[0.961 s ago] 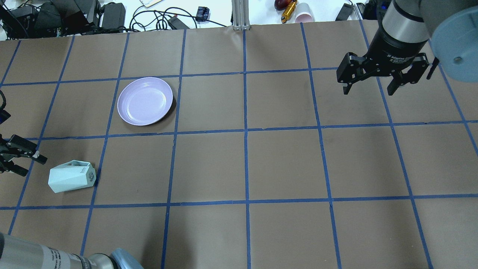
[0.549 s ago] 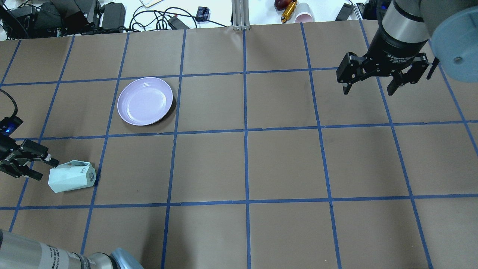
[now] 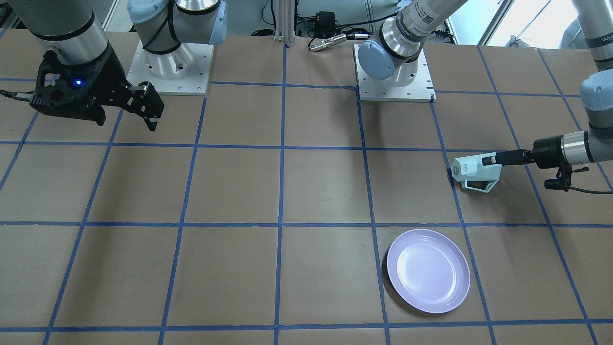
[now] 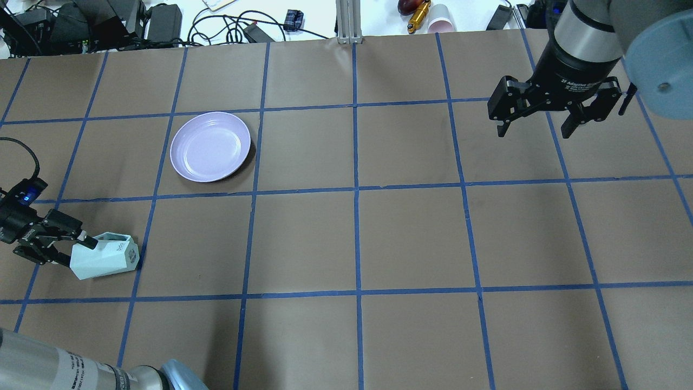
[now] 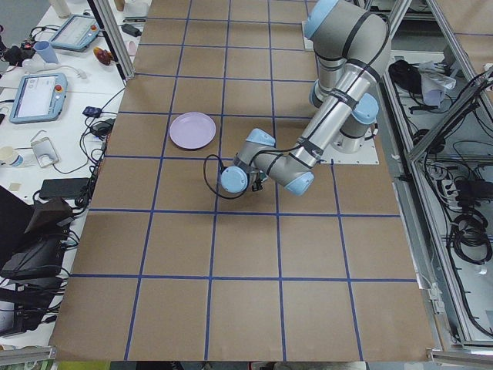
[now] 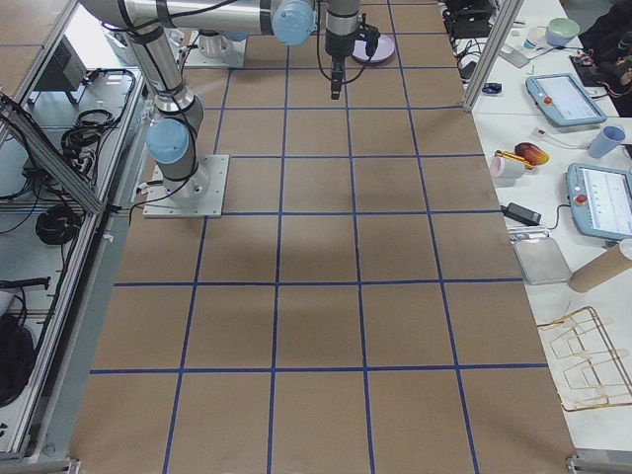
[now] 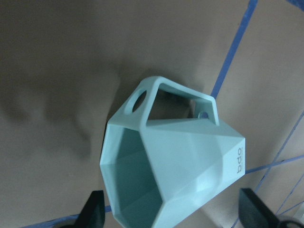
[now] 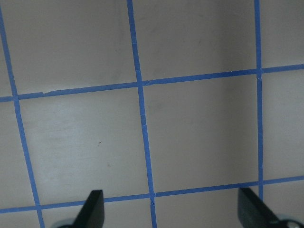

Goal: Flip cup and place on plate
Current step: 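Lift the mug with the left gripper, tilting it upright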

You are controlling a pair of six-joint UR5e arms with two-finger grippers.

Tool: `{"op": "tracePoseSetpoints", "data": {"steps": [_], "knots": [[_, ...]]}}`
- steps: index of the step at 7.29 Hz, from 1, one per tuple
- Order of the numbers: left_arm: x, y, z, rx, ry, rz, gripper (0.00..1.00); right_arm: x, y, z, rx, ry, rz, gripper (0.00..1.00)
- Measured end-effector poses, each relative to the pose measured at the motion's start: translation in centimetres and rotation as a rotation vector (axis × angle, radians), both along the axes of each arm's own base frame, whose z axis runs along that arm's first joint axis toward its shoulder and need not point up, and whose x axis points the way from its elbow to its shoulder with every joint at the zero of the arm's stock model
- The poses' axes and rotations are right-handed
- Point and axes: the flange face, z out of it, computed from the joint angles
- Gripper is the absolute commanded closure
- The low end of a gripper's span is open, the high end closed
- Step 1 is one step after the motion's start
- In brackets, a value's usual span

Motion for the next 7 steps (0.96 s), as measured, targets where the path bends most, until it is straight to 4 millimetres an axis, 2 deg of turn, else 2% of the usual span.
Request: {"op": "tracePoseSetpoints", "data": {"steps": [1,2,3,5,7], "knots": [[-0.1,-0.1,-0.3,-0.002,0.015,0.008,0.72,0.0,0.0,0.0,0.000,0.000,0.000,0.00],[-0.3,-0.1,-0.5,0.000,0.027,0.015,0.90,0.0,0.0,0.0,0.000,0.000,0.000,0.00],[-0.4,-0.1,-0.6,-0.002,0.035,0.025,0.99,0.0,0.0,0.0,0.000,0.000,0.000,0.00],[-0.3,-0.4,-0.4,-0.015,0.041,0.041,1.00,0.0,0.0,0.0,0.000,0.001,0.000,0.00],[-0.2,-0.8,1.1,-0.031,0.018,0.057,1.00,0.0,0.0,0.0,0.000,0.001,0.000,0.00]]}}
